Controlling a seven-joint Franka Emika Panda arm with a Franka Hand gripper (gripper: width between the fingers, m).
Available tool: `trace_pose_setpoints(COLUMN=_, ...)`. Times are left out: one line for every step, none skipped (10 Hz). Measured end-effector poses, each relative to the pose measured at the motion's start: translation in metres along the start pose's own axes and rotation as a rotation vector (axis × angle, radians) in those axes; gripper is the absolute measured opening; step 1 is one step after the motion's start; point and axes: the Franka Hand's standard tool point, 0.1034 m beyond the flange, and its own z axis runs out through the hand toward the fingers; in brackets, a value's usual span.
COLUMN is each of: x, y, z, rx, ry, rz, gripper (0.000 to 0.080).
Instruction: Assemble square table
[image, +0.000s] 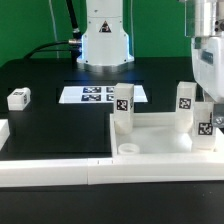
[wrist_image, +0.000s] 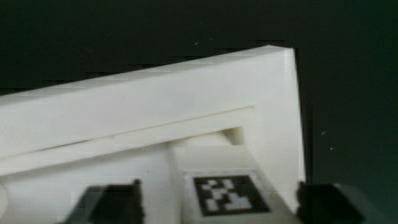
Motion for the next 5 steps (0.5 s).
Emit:
trace_pose_setpoints(x=0.0, y=0.0, z=0.0, rx=0.0, ry=0.0, rz=0.0, gripper=0.0589)
trace_pose_setpoints(x=0.0, y=0.0, z=0.0, rx=0.0, ry=0.0, rz=0.0, gripper=0.0589)
trace_pose_setpoints(x=0.0, y=0.0, z=0.0, rx=0.0, ry=0.0, rz=0.0, gripper=0.0637)
trace_pose_setpoints(x=0.0, y=0.0, z=0.0, rx=0.0, ry=0.0, rz=0.0, gripper=0.0646)
trace_pose_setpoints(x=0.0, y=0.0, z=0.0, rx=0.0, ry=0.0, rz=0.0, gripper=0.0646)
